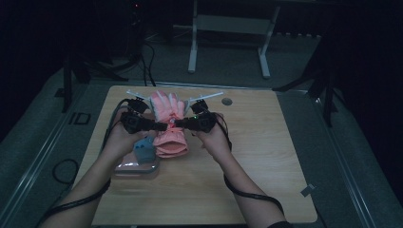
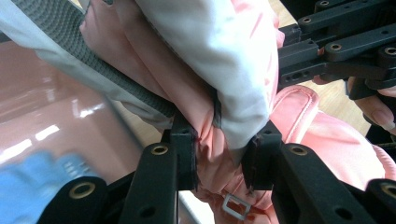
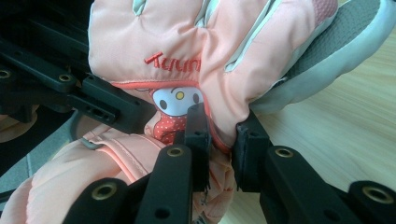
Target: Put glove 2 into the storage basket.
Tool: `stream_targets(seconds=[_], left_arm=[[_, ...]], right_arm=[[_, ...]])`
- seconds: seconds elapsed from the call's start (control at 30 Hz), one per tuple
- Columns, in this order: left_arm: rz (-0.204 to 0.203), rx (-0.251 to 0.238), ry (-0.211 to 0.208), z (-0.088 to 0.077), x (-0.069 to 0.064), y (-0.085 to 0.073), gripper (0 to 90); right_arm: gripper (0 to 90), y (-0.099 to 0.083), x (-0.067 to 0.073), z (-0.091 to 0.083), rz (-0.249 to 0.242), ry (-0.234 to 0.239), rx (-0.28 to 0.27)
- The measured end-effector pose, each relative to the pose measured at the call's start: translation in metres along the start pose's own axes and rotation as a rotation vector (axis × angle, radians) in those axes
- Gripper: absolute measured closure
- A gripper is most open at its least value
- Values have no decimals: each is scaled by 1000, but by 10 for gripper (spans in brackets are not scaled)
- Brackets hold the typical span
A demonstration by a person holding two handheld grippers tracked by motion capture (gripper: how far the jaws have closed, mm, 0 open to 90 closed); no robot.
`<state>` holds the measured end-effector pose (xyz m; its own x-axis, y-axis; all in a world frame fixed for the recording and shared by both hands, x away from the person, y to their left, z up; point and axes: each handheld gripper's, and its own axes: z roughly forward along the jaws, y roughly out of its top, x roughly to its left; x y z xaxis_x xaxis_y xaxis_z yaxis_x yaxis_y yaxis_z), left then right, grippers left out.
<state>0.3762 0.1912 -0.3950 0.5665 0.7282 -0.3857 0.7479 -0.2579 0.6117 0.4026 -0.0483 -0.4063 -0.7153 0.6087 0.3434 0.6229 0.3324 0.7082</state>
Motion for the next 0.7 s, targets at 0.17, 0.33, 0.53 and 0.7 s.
stream_targets(seconds=[0.17, 0.33, 0.53, 0.7], left_arm=[[-11, -3, 22, -20, 12, -6, 701], [-21, 0, 47, -40, 28, -14, 701], [-39, 19, 56, -51, 52, -27, 701], [-43, 41, 52, -52, 68, -35, 700]], right_arm=[[782, 13, 17, 18, -6, 35, -1], [782, 21, 33, 38, -11, 62, -10], [782, 24, 47, 66, 1, 70, 1], [780, 21, 53, 89, 22, 79, 12]])
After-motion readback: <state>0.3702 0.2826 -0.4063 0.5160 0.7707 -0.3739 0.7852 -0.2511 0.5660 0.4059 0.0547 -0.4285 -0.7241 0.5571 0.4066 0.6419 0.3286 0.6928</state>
